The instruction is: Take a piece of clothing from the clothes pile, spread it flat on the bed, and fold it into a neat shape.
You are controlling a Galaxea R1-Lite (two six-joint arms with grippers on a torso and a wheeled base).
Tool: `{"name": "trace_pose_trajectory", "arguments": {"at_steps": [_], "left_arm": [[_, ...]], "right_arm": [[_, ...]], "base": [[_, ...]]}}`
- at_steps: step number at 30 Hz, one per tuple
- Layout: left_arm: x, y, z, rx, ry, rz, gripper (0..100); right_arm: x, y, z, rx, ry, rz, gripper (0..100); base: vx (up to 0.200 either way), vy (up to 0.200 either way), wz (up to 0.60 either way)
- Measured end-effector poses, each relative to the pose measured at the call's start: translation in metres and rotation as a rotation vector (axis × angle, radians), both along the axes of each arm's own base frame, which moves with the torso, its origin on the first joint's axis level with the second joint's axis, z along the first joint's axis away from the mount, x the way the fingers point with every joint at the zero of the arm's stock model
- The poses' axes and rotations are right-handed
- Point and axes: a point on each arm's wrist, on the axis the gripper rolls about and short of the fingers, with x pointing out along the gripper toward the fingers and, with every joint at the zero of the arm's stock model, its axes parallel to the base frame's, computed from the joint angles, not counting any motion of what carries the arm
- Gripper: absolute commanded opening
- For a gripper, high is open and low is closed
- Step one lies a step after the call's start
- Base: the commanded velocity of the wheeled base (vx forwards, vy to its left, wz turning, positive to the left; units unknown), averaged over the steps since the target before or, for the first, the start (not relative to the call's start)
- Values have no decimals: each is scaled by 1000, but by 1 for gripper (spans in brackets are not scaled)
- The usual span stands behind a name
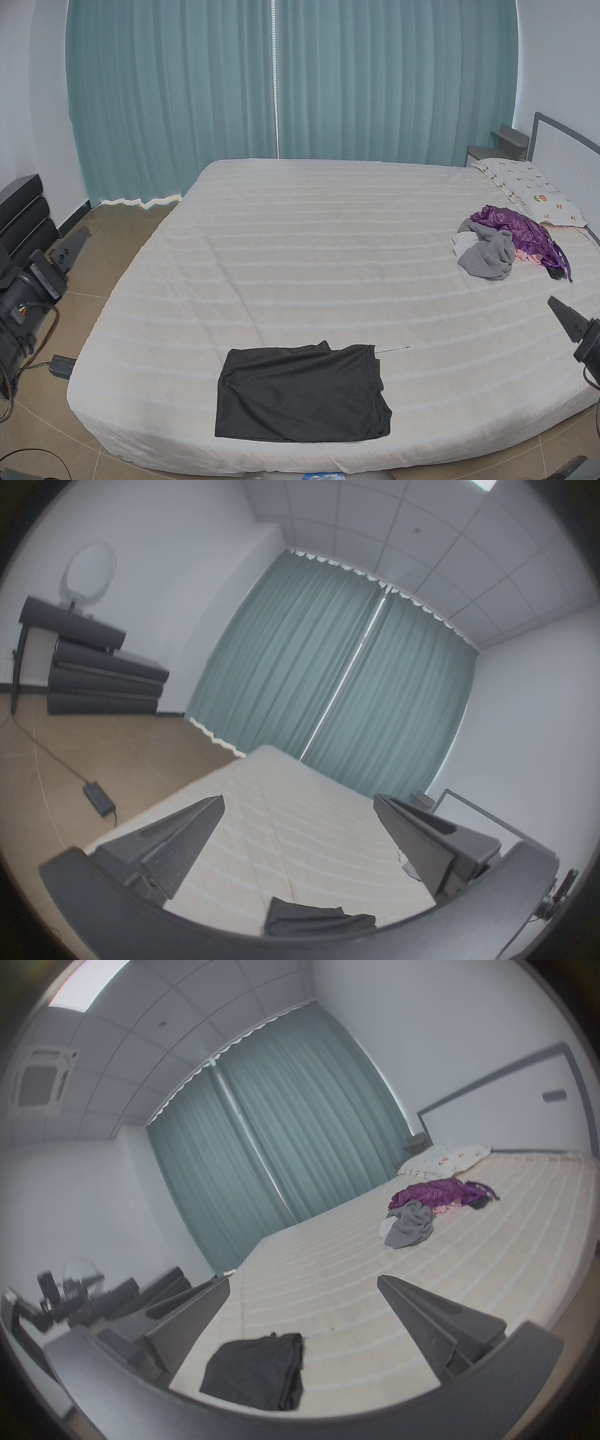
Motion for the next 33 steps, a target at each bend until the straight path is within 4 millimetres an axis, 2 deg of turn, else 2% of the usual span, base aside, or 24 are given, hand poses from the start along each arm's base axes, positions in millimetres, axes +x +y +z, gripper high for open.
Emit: {"name": "trace_pose_trajectory", "arguments": {"at_steps": [9, 11, 18, 22, 26, 33], "left_arm": [[-83, 28, 7, 180, -129, 106, 100], [-106, 35, 4, 222, -164, 144, 100], [-162, 48, -13, 343, -267, 261, 100], [-180, 50, -23, 378, -303, 340, 100], [-190, 46, -32, 419, -313, 427, 100], [-190, 41, -54, 491, -347, 397, 100]], "right_arm": [[-72, 1, -13, -277, -13, 99, 100], [-87, 0, -14, -334, -52, 109, 100], [-123, -1, -14, -520, -245, 83, 100], [-136, -1, -13, -609, -348, 17, 100], [-137, -1, -18, -649, -434, -30, 100], [-129, -1, -39, -678, -500, -70, 100]], "base": [[0, 0, 0], [0, 0, 0], [0, 0, 0], [0, 0, 0], [0, 0, 0], [0, 0, 0]]}}
